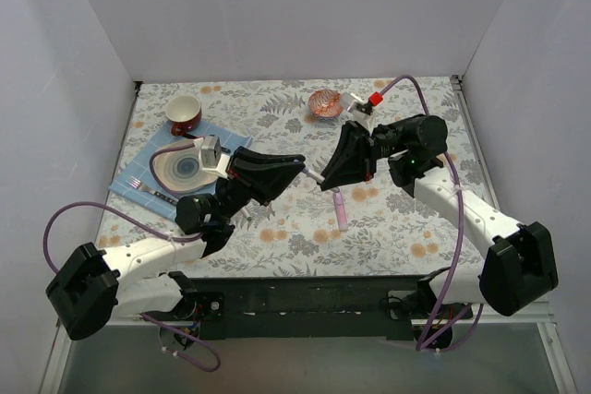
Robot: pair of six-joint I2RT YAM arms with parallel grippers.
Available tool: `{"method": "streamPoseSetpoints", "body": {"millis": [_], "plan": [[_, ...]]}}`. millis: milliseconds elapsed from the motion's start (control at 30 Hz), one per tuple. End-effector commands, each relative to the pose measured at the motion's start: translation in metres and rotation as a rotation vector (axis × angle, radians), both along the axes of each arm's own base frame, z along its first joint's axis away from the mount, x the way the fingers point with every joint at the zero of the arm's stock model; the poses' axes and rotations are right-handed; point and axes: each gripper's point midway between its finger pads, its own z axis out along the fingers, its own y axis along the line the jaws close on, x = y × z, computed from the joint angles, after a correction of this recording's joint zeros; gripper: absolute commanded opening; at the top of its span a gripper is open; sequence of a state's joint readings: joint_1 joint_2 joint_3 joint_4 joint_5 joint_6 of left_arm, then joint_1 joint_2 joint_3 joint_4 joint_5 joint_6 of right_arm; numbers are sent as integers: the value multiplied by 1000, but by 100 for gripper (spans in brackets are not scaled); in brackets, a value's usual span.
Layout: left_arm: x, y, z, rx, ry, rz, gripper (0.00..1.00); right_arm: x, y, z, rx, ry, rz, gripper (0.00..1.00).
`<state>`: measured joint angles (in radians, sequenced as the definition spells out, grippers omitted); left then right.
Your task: Insert the pens into the pen caps
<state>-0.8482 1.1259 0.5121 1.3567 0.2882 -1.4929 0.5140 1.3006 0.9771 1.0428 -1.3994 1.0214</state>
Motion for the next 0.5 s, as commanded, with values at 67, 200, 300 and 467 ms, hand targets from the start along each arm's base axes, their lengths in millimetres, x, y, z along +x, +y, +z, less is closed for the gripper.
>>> {"method": "streamPoseSetpoints", "body": {"millis": [67, 200, 300, 467], "plan": [[-73, -66, -162, 514, 214, -474, 0, 56, 5, 138, 517, -62, -386, 1], [-79, -73, -168, 536, 174, -521, 0, 56, 9, 134, 510, -37, -370, 1], [-86, -73, -174, 534, 176, -561, 0, 53, 6, 136, 527, -32, -346, 1], [-90, -72, -182, 544, 175, -549, 0, 56, -2, 151, 572, -34, -365, 1]]}}
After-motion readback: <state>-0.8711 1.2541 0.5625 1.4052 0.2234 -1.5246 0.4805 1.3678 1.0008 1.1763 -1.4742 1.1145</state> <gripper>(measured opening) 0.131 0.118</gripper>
